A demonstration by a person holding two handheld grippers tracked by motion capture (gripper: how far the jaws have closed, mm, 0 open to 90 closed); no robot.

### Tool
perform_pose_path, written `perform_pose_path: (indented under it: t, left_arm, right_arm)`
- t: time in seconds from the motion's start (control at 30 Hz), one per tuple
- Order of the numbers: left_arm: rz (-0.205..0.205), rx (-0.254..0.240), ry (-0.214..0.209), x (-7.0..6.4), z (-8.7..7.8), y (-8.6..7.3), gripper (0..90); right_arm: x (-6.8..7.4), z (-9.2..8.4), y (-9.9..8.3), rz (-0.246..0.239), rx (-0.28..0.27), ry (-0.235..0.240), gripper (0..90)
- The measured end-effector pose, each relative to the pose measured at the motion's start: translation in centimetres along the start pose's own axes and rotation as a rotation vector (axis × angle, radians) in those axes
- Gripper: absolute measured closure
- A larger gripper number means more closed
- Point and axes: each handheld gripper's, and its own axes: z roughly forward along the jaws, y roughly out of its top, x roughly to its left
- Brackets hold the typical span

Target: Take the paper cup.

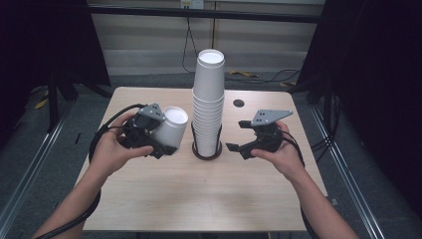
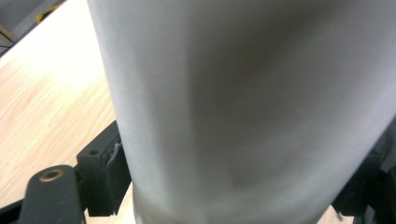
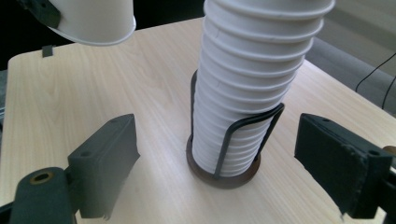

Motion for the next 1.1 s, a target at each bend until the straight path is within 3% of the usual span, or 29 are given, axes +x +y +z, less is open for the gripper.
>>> perform_pose_path:
  t: [0.37,0.47,0.53,0.63,0.83,1.1]
  left_arm:
    - [0.041,0.066,-0.034,-1.6,1.8,0.2,17.3]
    - [0.074,0.091,-0.036,-1.9,2.1,0.2,17.3]
    - [0.067,0.090,-0.039,-2.3,2.3,0.2,17.3]
    - [0.098,0.120,-0.043,-2.5,2.6,0.3,17.3]
    - [0.103,0.141,-0.061,-3.0,3.4,0.4,17.2]
    - [0.143,0.196,-0.067,-4.0,4.7,0.9,17.2]
  right_arm:
    - [0.9,0.3,-0.7,-0.048,0.033,0.068,13.0]
    - [1.0,0.5,-1.0,-0.050,0.041,0.076,13.0]
    - [1.1,0.5,-1.1,-0.054,0.046,0.082,13.1]
    - [1.1,0.6,-1.4,-0.057,0.055,0.097,13.2]
    - [1.2,0.6,-1.7,-0.063,0.053,0.119,13.3]
    - [1.5,0.8,-2.1,-0.082,0.060,0.147,13.6]
